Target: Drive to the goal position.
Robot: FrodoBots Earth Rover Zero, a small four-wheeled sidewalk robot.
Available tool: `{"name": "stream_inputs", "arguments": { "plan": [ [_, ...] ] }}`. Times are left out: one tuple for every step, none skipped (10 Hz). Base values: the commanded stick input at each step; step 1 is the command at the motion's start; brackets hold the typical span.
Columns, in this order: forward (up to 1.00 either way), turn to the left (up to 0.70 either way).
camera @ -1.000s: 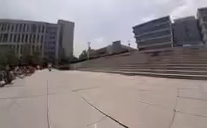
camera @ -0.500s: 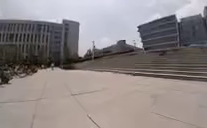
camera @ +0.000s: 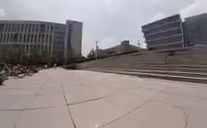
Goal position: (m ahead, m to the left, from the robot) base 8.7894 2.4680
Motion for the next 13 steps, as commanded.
{"name": "stream_inputs", "arguments": {
  "plan": [
    [1.00,0.06],
    [1.00,0.20],
    [1.00,0.05],
    [1.00,0.00],
    [1.00,0.15],
    [1.00,0.19],
    [1.00,0.06],
    [1.00,0.00],
    [1.00,0.00],
    [1.00,0.00],
    [1.00,0.00],
    [1.00,0.00],
    [1.00,0.00]
  ]
}}
